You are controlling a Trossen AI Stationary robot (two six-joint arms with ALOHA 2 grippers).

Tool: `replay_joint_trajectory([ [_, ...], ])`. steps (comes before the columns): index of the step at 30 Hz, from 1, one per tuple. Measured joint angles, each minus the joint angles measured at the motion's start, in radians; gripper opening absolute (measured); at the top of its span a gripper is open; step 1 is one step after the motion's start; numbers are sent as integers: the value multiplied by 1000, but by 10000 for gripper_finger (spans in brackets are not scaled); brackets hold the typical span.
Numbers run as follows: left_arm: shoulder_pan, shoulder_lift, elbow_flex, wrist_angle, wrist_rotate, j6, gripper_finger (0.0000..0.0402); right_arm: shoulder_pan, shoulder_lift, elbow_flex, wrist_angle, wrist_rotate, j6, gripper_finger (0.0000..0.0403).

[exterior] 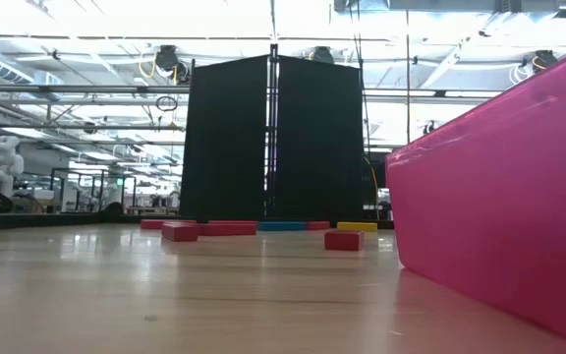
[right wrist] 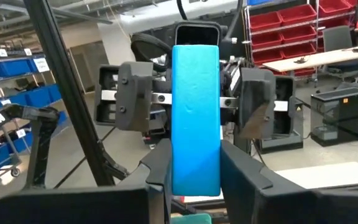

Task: Sort blocks
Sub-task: Put the blue block into the blue bin

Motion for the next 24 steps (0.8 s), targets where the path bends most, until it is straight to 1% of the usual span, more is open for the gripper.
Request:
replay_joint_trajectory([
  [3, 13, 3, 0, 18, 39, -1, 317, 0, -1, 0, 1, 1, 0, 79],
  [7, 31, 7, 0, 33, 54, 0, 316, -1, -1, 0, 1, -19, 0, 79],
  [10, 47, 13, 0, 38, 67, -17, 301, -1, -1, 0, 1, -27, 0, 79],
  [12, 52, 21, 0, 35, 68, -19, 282, -1, -1, 0, 1, -28, 0, 79],
  [15, 52, 28, 0, 36, 69, -18, 241, -1, -1, 0, 3, -28, -1, 79],
  [22, 51, 29, 0, 39, 52, -1, 114, -4, -1, 0, 0, -18, 3, 79],
  [24, 51, 29, 0, 44, 51, 12, 107, -3, -1, 0, 0, -18, 4, 79],
])
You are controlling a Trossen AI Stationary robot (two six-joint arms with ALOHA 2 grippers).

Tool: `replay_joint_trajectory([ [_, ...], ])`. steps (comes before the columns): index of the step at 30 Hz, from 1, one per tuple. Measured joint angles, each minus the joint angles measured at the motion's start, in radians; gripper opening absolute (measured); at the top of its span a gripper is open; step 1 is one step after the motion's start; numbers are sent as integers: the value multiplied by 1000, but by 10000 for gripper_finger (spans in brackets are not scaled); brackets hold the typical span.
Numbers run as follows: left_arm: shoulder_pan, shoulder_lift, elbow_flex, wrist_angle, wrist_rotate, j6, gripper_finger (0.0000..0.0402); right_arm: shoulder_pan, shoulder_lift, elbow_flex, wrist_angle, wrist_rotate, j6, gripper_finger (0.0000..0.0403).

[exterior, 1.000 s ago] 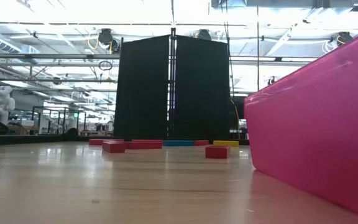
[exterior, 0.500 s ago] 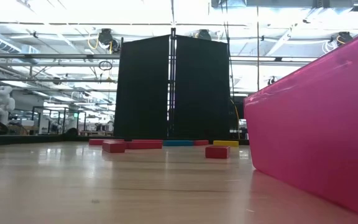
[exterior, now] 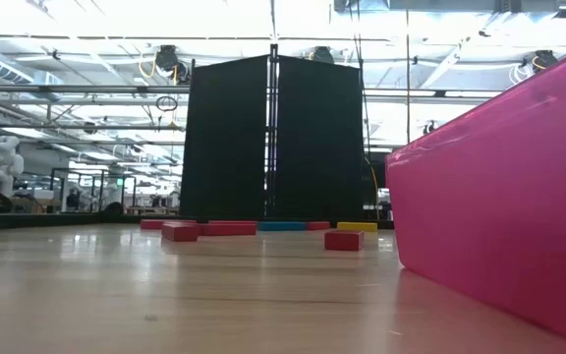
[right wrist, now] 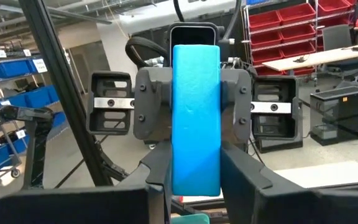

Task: Sort blocks
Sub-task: Put the blue block into the blue bin

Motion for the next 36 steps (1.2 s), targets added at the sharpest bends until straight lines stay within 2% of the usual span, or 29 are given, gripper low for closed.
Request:
replay_joint_trajectory([
  [4, 0, 0, 0, -9, -7, -4, 107, 0, 0, 1, -14, 0, -1, 84],
  [6, -5, -6, 0, -58, -26, -30, 107, 0, -9, 1, -63, 0, -4, 119],
  [10, -28, -64, 0, -322, -92, -196, 107, 0, -62, 1, -327, -12, -48, 210],
  [14, -67, -110, 0, -646, -109, -441, 107, 0, -136, 1, -643, -10, -55, 253],
  [18, -139, -133, 1, -1022, -48, -814, 107, 7, -192, 1, -859, -6, -26, 254],
  [21, -225, -112, 0, -1334, 70, -1125, 107, 12, -227, 1, -927, -7, -10, 240],
  [25, -368, -61, 0, -1593, 250, -1407, 107, 16, -239, 1, -946, -5, 0, 221],
  [28, -478, -26, 0, -1670, 342, -1520, 107, 16, -239, 1, -946, -3, 0, 210],
  [33, -598, 18, 0, -1713, 365, -1612, 107, 16, -225, 1, -946, -2, -41, 204],
  [36, -630, 46, 0, -1721, 369, -1654, 144, 15, -217, 1, -945, -2, -74, 204],
])
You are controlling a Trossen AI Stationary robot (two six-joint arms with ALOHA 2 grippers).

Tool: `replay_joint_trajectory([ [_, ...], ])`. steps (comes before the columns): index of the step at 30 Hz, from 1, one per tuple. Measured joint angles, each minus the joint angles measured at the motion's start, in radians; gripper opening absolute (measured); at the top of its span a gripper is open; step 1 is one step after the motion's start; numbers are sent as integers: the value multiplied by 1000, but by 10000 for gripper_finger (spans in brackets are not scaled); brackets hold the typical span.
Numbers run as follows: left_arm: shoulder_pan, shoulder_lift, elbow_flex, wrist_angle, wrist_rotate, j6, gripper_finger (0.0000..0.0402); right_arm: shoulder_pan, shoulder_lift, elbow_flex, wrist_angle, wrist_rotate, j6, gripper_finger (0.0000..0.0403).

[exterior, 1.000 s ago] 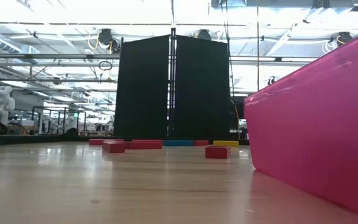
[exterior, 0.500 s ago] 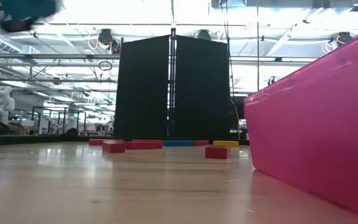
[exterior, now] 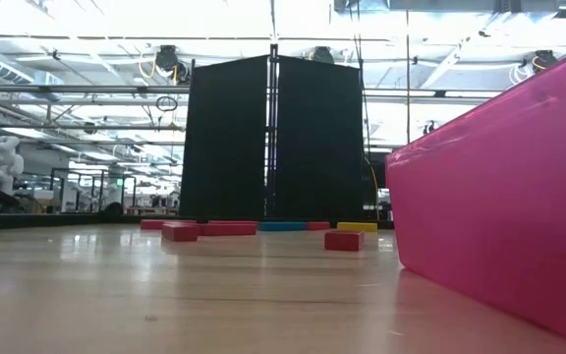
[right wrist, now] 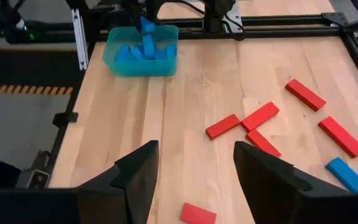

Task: Sort blocks
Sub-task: Put the blue block into the blue bin

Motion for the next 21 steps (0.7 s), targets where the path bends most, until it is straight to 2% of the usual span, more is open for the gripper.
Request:
replay_joint_trajectory([
  [6, -22, 56, 0, 21, 81, 1, 273, -20, 37, 0, 13, 8, -91, 213],
  [10, -26, 83, 0, 50, 126, -1, 325, -67, 78, 0, 79, 150, -139, 221],
  [13, -26, 98, 0, 81, 138, -2, 339, -128, 150, 0, 172, 265, -164, 227],
  [17, -26, 102, 0, 113, 139, -43, 341, -250, 262, 0, 312, 261, -233, 231],
  [21, -27, 105, 0, 148, 139, -54, 341, -389, 369, 0, 331, 253, -247, 233],
])
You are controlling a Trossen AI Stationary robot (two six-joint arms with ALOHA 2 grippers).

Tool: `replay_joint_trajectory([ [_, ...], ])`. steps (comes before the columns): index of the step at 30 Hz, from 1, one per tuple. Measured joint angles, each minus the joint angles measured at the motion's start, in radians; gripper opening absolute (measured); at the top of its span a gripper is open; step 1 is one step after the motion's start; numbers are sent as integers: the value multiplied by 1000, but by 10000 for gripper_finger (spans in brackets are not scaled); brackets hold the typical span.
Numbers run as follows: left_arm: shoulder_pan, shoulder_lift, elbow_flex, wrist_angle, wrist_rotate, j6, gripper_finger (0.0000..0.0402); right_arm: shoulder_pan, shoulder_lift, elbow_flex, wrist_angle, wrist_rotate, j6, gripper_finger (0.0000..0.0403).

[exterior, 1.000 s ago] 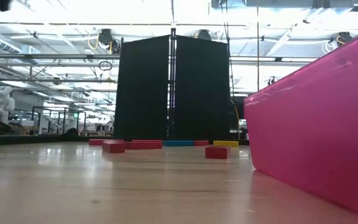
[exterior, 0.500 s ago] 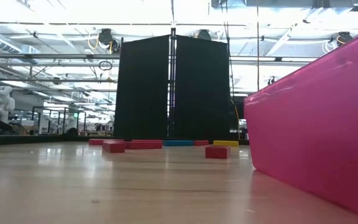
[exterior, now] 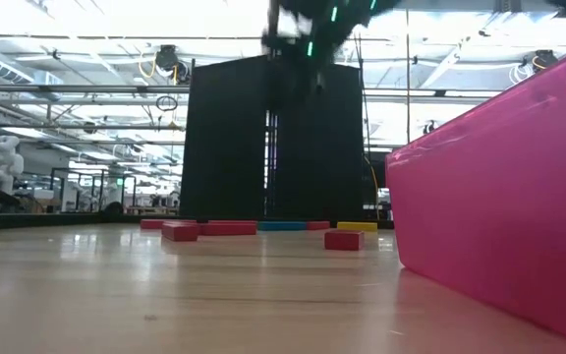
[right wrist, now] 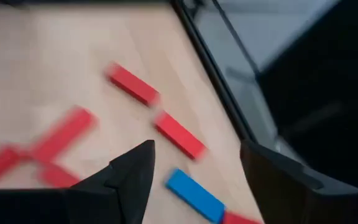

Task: Sort blocks
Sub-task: Put the blue block into the blue bin

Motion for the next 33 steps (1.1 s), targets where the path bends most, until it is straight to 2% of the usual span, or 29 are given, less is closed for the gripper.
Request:
replay_joint_trajectory([
  [6, 0, 12, 0, 3, -29, 0, 342, -167, 138, 0, -35, -169, 352, 233],
  [11, 0, 29, 0, 2, -80, 0, 342, -216, 229, 0, 6, -256, 506, 215],
  [14, 0, 40, 0, 2, -89, 0, 342, -211, 266, 0, 14, -259, 590, 171],
  [20, 0, 46, 0, 1, -94, 0, 342, -179, 300, 0, 44, -230, 646, 26],
  [21, 0, 46, 0, 2, -98, 0, 342, -178, 301, 0, 47, -224, 650, 14],
  [26, 0, 46, 0, 1, -151, -18, 342, -191, 310, 0, 8, -173, 703, 4],
  [33, 2, 46, 0, 2, -195, -27, 342, -194, 319, 0, 16, -171, 788, 1],
])
